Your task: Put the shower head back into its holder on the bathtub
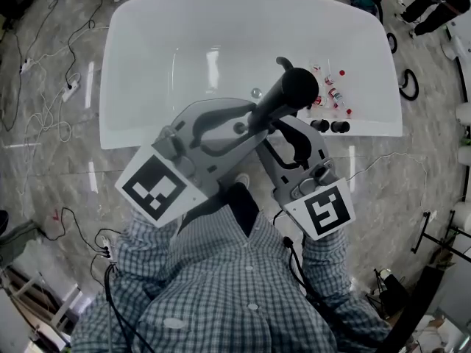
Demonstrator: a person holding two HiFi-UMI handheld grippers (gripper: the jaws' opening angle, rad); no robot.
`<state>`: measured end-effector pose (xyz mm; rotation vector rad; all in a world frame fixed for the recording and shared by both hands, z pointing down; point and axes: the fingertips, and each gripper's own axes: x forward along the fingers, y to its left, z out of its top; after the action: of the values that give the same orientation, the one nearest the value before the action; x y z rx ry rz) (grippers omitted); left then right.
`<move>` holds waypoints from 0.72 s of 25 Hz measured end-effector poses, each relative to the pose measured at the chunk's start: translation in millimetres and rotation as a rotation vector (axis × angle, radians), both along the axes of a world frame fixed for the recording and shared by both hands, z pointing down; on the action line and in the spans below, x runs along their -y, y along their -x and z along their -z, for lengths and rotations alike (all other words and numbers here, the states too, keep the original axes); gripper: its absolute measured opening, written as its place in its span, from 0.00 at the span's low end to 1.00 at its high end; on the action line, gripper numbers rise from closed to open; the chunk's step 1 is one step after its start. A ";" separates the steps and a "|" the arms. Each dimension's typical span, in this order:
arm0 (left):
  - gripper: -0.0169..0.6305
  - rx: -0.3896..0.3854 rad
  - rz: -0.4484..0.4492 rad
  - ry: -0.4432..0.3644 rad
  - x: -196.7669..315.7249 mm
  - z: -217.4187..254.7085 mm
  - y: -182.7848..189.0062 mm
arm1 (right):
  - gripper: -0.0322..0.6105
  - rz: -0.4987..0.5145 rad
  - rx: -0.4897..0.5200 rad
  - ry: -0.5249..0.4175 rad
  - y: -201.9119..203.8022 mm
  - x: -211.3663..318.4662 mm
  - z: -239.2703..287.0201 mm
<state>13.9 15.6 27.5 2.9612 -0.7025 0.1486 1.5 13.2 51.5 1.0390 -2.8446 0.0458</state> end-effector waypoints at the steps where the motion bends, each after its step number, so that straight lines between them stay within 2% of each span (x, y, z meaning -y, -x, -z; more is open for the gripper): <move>1: 0.22 0.004 0.001 0.003 1.6 -2.5 -0.7 | 0.23 0.000 0.002 0.007 -0.8 1.5 -2.6; 18: 0.22 0.037 0.017 0.031 3.5 -53.6 -5.6 | 0.23 0.001 -0.011 0.064 -4.9 3.6 -53.3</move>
<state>19.5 12.2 81.1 2.9289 -0.7228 0.2124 6.3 9.6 104.8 1.0222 -2.8139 0.1304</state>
